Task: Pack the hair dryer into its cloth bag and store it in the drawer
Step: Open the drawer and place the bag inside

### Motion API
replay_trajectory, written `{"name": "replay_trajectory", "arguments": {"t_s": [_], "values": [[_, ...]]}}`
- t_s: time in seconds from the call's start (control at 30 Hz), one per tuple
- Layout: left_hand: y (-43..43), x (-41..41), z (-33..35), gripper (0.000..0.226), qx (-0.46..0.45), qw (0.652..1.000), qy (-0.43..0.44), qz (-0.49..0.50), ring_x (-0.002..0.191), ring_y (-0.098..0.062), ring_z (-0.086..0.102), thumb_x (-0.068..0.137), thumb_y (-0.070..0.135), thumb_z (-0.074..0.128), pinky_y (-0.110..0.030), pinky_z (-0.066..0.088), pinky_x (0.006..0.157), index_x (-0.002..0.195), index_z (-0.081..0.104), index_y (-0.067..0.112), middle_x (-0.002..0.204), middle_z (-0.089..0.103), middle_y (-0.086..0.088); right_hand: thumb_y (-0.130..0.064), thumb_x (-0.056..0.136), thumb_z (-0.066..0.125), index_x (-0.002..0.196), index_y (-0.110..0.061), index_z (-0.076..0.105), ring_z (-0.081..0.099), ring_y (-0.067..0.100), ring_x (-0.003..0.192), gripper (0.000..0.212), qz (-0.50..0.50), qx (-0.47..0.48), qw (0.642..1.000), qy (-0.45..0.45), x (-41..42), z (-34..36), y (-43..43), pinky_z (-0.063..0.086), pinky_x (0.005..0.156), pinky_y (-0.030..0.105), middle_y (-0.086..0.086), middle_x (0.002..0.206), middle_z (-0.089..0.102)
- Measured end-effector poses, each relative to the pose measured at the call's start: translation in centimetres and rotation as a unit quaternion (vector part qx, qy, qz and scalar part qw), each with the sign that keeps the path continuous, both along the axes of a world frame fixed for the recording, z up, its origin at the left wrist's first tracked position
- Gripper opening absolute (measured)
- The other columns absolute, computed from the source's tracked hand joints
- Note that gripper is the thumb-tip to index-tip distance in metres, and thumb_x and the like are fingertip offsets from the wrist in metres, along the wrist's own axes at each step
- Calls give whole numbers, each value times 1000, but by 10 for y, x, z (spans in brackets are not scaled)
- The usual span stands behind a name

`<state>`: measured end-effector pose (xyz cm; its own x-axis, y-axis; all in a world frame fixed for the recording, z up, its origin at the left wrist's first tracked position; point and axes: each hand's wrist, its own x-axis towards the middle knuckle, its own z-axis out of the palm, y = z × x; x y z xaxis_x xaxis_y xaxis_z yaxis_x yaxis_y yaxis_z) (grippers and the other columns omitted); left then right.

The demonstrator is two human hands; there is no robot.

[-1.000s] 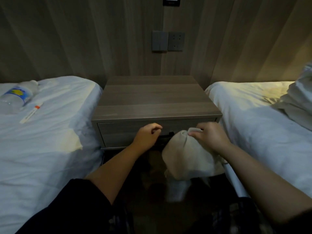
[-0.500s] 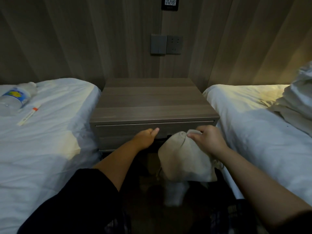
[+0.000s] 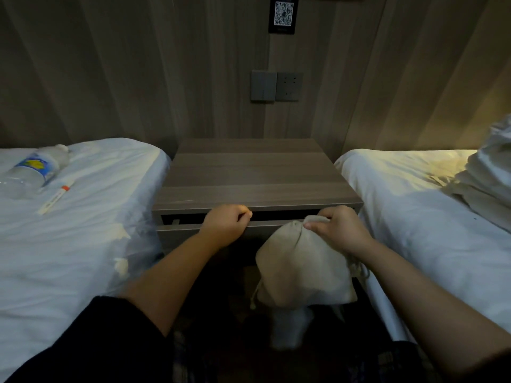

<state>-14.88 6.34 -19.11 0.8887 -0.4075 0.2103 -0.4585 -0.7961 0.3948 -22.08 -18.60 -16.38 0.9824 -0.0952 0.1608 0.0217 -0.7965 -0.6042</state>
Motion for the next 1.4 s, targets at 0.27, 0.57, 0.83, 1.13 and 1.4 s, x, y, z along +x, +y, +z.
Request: {"name": "replay_trajectory", "arguments": {"t_s": [0.27, 0.57, 0.83, 1.13, 1.4], "values": [[8, 9, -3, 41, -199, 957, 201, 62, 83, -17, 61, 96, 45, 37, -34, 43, 83, 84, 71, 25, 80, 69, 2, -31, 76, 73, 53, -11, 61, 47, 10, 50, 33, 5, 78, 996, -38, 4, 37, 5, 38, 49, 27, 0, 52, 52], [12, -12, 12, 59, -244, 933, 257, 59, 82, -19, 60, 99, 45, 20, -28, 43, 79, 86, 67, 12, 88, 66, -11, -36, 84, 64, 89, -9, 72, 60, 9, 69, 29, -64, 192, 975, -95, 17, 75, -4, 46, 59, 22, 2, 77, 66], [20, -34, 5, 68, -281, 902, 328, 12, 77, -19, 62, 97, 50, 7, -29, 45, 75, 86, 69, 23, 69, 67, -8, -35, 81, 67, 91, -3, 71, 61, 12, 71, 33, -116, 270, 947, -129, 22, 73, -8, 49, 65, 28, 6, 81, 67], [11, -48, -5, 60, -290, 845, 448, -44, 76, -23, 65, 83, 65, 39, -29, 49, 65, 132, 40, 31, 100, 69, -14, -35, 81, 67, 70, -12, 67, 62, 3, 60, 25, -148, 334, 922, -127, 18, 46, 4, 49, 53, 20, 1, 68, 67], [-13, -46, -11, 58, -589, 663, 461, 26, 108, -22, 55, 88, 23, 59, -39, 47, 89, 139, 33, 18, 122, 55, -5, -35, 84, 64, 98, -10, 71, 69, 23, 85, 29, -157, 405, 901, -21, -3, -8, 21, 56, 74, 36, 10, 92, 73]]}}
